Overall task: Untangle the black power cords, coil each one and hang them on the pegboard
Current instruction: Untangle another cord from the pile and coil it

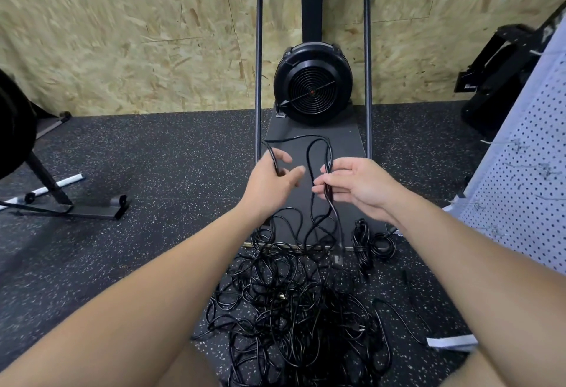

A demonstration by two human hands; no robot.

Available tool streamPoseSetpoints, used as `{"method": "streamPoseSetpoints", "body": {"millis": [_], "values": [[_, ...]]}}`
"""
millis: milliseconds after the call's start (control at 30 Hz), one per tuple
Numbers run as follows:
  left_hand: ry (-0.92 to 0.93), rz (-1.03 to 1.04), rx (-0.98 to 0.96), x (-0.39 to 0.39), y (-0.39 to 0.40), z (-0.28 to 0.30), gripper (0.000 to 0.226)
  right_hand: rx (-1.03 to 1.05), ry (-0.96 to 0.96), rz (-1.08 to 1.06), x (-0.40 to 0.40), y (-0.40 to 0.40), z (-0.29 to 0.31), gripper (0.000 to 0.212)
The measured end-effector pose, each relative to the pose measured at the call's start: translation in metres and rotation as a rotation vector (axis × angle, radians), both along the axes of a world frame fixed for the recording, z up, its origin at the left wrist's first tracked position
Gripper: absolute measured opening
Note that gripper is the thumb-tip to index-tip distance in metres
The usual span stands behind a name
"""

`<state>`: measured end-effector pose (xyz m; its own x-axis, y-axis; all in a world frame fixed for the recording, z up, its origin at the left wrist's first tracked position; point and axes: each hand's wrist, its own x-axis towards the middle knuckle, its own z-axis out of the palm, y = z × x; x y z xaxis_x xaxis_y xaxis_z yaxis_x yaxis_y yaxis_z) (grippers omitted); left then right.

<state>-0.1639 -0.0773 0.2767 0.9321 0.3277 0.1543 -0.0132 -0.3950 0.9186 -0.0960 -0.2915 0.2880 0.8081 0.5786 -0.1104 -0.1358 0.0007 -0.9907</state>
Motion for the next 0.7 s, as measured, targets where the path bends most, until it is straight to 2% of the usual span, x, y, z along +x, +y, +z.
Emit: {"method": "streamPoseSetpoints", "body": {"millis": [133, 300, 400, 500, 700], "values": [[0.05, -0.204, -0.014, -0.005, -0.018, -0.002, 0.048, 0.012, 0.01, -0.017, 0.0, 0.004, 0.005, 0.026], [0.09, -0.223, -0.075, -0.005, -0.015, -0.006, 0.054, -0.033, -0.049, -0.177, -0.005, 0.013, 0.003, 0.025], [0.087, -0.214, -0.033, -0.007, -0.018, -0.004, 0.051, -0.075, -0.101, -0.207, -0.008, 0.017, 0.004, 0.02], [0.05, -0.191, 0.051, -0.005, -0.018, -0.006, 0.042, -0.151, -0.173, -0.189, -0.008, 0.019, 0.002, 0.014], [0.041, -0.21, 0.006, -0.004, -0.013, -0.004, 0.012, -0.146, -0.27, -0.197, -0.005, 0.014, 0.002, 0.017]]}}
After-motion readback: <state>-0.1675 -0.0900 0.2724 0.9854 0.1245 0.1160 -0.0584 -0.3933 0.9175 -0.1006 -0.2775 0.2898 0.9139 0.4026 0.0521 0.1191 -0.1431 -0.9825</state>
